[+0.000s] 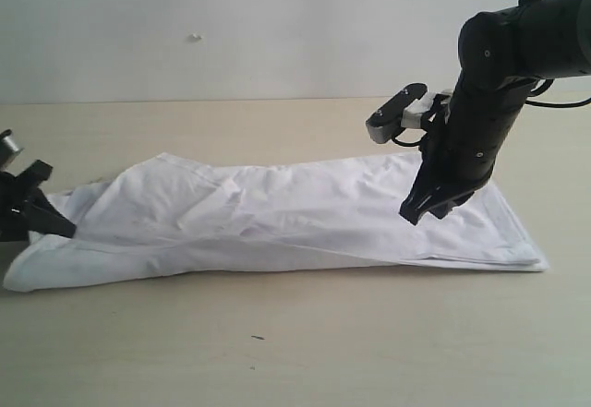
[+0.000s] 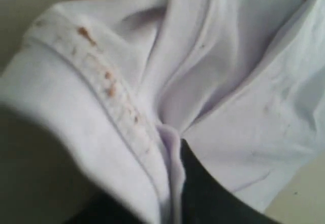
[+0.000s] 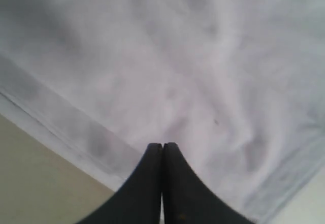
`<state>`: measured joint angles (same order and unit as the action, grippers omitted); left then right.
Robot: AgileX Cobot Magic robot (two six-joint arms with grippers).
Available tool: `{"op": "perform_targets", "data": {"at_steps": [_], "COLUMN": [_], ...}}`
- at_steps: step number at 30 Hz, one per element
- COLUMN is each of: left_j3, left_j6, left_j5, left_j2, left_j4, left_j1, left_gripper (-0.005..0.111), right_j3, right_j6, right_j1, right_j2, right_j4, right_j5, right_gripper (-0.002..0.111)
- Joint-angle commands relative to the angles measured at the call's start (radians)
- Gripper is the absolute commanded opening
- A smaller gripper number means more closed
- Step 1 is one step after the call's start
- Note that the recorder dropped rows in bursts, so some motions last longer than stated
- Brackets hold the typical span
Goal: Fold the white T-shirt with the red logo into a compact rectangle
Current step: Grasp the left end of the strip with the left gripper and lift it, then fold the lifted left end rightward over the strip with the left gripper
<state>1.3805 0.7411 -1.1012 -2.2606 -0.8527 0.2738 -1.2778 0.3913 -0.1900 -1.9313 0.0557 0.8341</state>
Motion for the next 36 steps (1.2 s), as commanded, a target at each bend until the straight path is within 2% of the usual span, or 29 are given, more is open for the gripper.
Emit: {"op": "perform_targets", "data": {"at_steps": [1, 4, 8, 10, 23, 29, 36], "left_j3": [0.034, 0.054, 0.074, 0.076, 0.076, 0.076, 0.076], "left_j6": [-0.037, -0.039, -0.016, -0.020, -0.068, -0.070, -0.068], "left_j5": [-0.008, -0.084, -0.120, -0.120, -0.120, 0.020, 0.317], "left_j2": [0.099, 0.139, 0.167, 0.184, 0.206, 0.206, 0.203], "left_j4": [-0.022, -0.163, -0.358, -0.395, -0.575, -0.642, -0.657], "left_j1": [0.143, 0.195, 0.173, 0.130, -0.285, -0.434, -0.598], "left_gripper": [0.000, 0.000, 0.000, 0.000, 0.000, 0.000, 0.000], "right_j3": [-0.006, -0.006, -0.006, -0.006, -0.006, -0.006, -0.006], "right_j6": [0.008, 0.008, 0.008, 0.008, 0.004, -0.048, -0.106], "right_j1": [0.003, 0.003, 0.003, 0.003, 0.003, 0.003, 0.003], "right_j2": [0.012, 0.012, 0.012, 0.012, 0.012, 0.012, 0.012], "right_j4": [-0.004, -0.004, -0.002, -0.002, -0.004, 0.034, 0.052], "right_j5": [-0.016, -0.023, -0.029, -0.029, -0.009, -0.035, -0.064], "right_gripper": [0.000, 0.000, 0.000, 0.000, 0.000, 0.000, 0.000]}}
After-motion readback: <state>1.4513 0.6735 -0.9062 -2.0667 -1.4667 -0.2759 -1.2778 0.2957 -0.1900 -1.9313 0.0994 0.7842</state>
